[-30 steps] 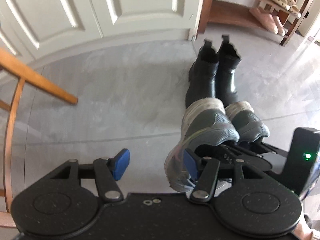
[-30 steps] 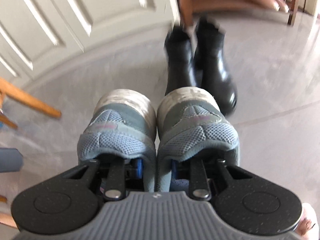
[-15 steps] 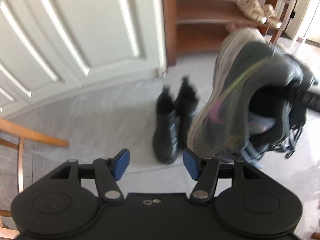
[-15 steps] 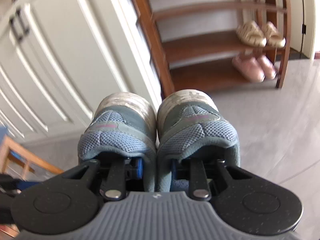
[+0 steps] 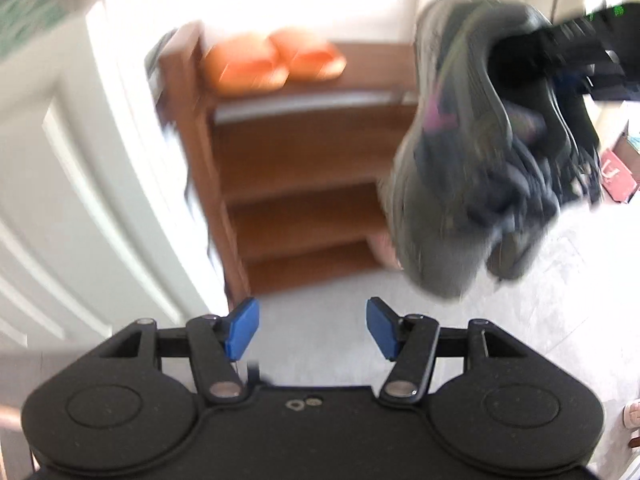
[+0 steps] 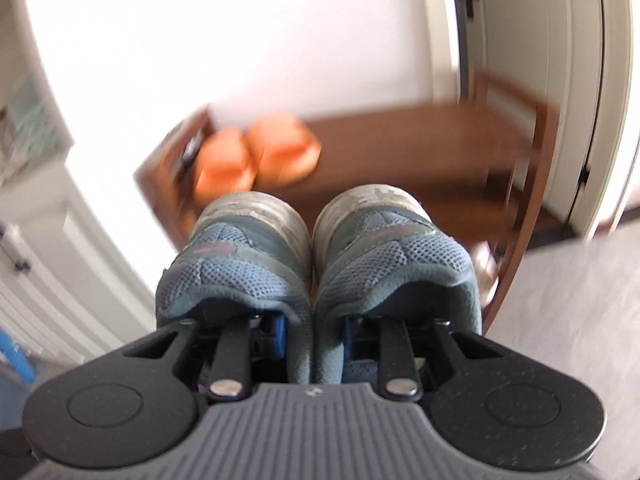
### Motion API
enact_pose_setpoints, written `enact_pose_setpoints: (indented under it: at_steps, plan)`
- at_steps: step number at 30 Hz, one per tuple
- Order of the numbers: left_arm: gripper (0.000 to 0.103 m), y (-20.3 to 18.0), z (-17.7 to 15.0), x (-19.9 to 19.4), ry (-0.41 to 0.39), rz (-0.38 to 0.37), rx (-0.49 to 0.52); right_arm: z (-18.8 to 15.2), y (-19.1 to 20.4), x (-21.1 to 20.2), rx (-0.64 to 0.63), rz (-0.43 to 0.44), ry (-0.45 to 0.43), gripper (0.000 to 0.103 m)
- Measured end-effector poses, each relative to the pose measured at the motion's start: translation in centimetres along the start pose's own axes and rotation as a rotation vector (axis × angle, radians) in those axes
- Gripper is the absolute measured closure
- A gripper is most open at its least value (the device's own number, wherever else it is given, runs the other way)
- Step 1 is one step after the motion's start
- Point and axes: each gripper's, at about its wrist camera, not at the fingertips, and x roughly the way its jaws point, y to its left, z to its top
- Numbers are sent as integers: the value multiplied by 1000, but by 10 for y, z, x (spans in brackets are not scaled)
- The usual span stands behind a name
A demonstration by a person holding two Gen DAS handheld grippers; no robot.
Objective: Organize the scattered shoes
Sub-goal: 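Lift the grey sneakers with the right gripper up to the top shelf, then set the grey sneakers beside the orange slides and open the right gripper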
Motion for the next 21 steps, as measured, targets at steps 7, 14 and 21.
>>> enact_pose_setpoints:
  at_steps: [7,14,21]
  plan:
    - [44,-5,97,62,0,-56,72,151,-43,81,31,-67,4,74]
    - [44,-2,172,109,81,-13,-18,241,-45,203,-50,-79,139,74]
    - [44,1,242,133,143,40,-119,290,-40,304,-118,-95,361,74]
